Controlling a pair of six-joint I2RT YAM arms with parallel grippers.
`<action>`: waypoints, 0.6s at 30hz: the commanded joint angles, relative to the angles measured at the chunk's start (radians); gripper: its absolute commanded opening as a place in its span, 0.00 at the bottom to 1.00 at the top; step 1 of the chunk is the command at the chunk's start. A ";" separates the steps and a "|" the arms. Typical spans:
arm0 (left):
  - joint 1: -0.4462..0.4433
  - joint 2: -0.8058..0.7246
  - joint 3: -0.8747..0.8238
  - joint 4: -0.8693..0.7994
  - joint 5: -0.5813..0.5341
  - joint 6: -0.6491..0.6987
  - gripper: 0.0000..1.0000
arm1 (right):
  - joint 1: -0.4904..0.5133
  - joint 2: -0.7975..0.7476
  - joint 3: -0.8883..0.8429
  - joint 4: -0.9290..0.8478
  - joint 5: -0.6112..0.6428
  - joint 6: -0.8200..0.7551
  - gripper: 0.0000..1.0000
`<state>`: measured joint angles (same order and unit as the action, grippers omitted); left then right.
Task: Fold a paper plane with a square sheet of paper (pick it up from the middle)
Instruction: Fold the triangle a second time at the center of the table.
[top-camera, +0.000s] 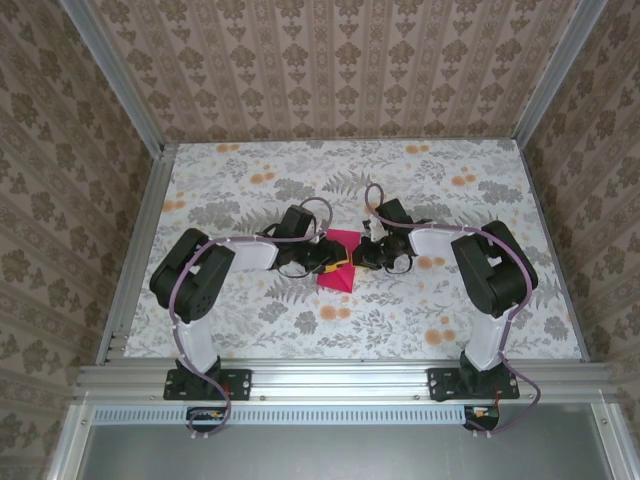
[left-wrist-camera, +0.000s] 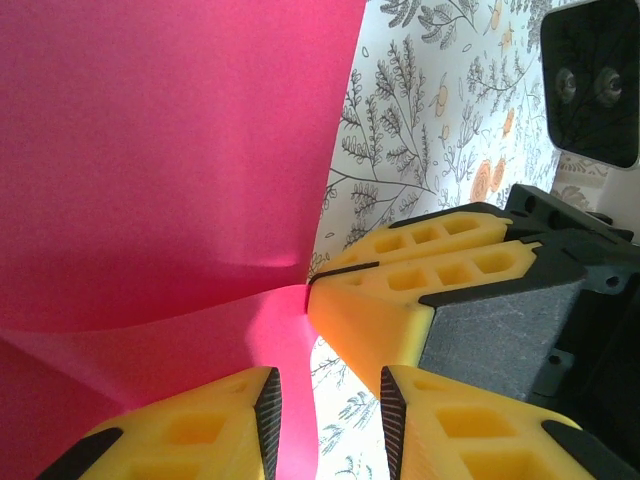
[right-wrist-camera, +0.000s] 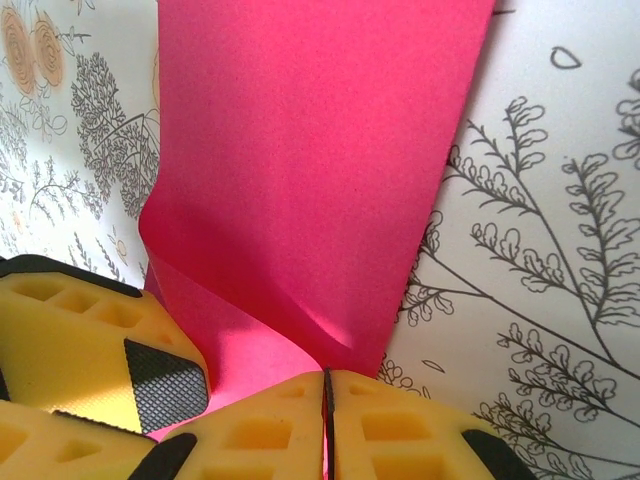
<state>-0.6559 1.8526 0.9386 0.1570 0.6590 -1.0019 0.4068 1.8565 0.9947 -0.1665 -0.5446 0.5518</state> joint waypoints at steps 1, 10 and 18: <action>-0.008 0.016 0.023 -0.018 0.013 0.021 0.35 | 0.007 0.024 0.022 -0.036 0.021 -0.019 0.11; -0.008 0.026 0.020 -0.025 0.012 0.020 0.35 | 0.006 0.039 0.028 -0.036 0.019 -0.019 0.12; -0.010 0.039 0.018 -0.035 0.009 0.014 0.34 | 0.006 0.042 0.027 -0.039 0.023 -0.018 0.13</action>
<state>-0.6563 1.8729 0.9386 0.1493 0.6590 -1.0019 0.4068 1.8790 1.0016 -0.1684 -0.5449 0.5488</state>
